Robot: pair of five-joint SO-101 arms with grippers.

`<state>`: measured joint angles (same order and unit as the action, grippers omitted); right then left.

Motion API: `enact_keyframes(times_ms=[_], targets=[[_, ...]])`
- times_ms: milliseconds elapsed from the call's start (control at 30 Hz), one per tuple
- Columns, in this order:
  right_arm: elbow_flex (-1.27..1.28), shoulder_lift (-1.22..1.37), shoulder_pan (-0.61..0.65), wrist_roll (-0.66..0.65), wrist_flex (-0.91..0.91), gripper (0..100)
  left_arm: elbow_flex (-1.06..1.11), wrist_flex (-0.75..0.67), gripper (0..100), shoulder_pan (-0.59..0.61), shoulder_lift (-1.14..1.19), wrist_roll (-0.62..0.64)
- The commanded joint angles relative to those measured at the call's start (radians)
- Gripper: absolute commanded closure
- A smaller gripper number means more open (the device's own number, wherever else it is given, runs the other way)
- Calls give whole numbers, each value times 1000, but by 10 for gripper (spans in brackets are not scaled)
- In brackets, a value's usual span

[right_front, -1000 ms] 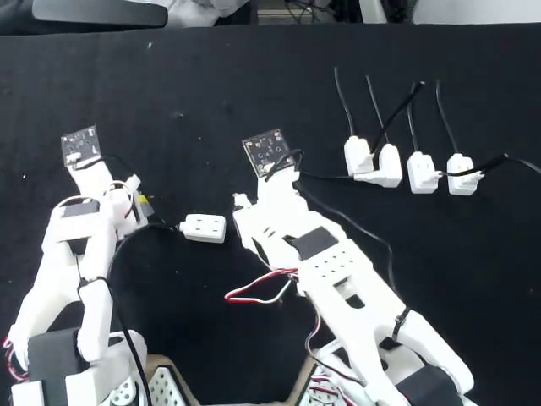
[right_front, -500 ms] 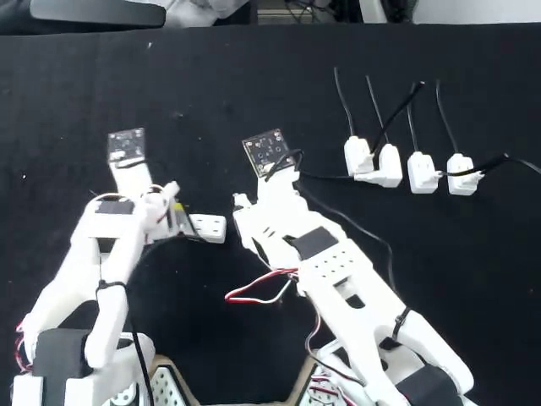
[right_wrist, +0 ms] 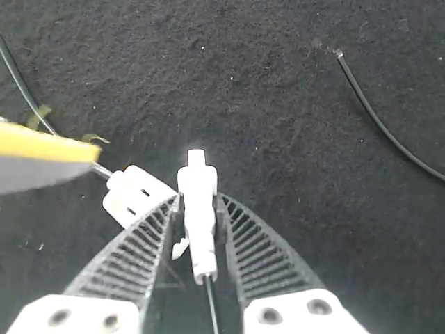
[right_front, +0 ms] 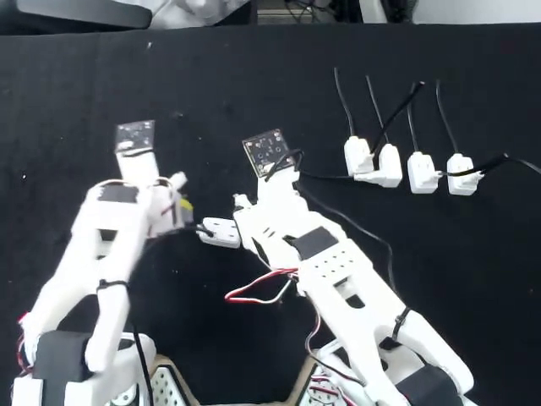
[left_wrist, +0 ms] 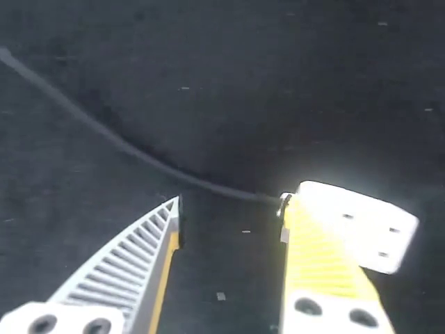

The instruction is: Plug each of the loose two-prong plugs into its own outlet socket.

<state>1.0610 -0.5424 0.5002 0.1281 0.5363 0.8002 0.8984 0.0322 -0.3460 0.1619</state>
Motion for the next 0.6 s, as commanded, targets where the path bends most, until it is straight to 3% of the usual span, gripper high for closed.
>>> enact_keyframes(times_ms=[0, 167, 267, 400, 567], targets=[[-99, -2, -17, -29, 103, 988, -70, 28, 762, 159, -31, -127], [-219, -1, -15, -89, 265, 988, -16, -8, 762, 275, -25, -101], [-297, -1, 12, -97, 373, 987, 88, -129, 762, 306, -26, -48], [-357, -1, 130, -97, 499, 987, 143, -232, 762, 344, -29, 20], [-321, 24, 247, -135, 512, 987, 114, -249, 762, 346, -35, 84]])
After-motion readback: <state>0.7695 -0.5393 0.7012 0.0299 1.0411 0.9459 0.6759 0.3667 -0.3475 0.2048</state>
